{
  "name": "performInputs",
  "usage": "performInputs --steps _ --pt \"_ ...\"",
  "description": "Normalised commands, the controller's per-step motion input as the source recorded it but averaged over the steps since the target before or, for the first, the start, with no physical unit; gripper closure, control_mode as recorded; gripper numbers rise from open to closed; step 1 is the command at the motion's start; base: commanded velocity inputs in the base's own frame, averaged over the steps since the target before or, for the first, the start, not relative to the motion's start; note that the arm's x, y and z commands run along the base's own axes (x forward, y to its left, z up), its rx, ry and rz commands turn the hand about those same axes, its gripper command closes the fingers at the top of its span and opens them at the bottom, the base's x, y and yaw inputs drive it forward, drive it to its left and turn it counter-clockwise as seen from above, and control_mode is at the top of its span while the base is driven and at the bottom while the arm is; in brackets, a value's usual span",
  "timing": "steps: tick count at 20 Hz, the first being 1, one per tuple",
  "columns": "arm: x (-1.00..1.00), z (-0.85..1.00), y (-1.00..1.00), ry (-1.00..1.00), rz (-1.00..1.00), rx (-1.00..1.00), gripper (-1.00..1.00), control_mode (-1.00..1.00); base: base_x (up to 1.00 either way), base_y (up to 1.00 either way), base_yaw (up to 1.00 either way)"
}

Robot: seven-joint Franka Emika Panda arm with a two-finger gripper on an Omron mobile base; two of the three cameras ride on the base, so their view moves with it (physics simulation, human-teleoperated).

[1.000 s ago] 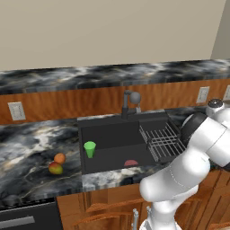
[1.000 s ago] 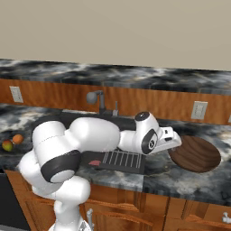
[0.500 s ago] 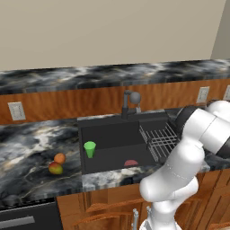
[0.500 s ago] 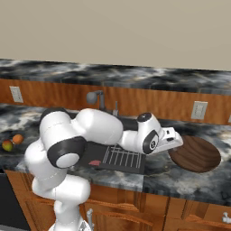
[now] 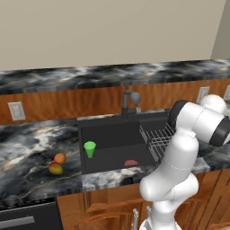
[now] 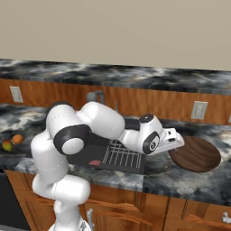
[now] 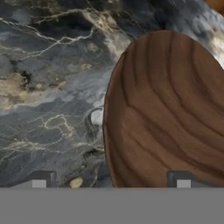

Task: Remove the mango and tangerine from the sink. Then move the bowl and cup from the counter to the sink for washing.

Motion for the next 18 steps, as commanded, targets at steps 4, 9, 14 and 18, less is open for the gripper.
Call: performInputs --steps 4,9,14,18 --pt "0.07 -0.08 -0.15 0.0 0.0 0.0 -1.0 -1.0 0.0 0.0 0.0" --pt "0.04 -0.07 -0.14 0.0 0.0 0.0 -1.0 -1.0 0.0 0.0 0.0" --pt "0.06 -0.11 -0.08 0.0 0.0 0.0 -1.0 -1.0 0.0 0.0 0.0" --pt "0.09 -0.12 -0.03 0.0 0.0 0.0 -1.0 -1.0 0.0 0.0 0.0"
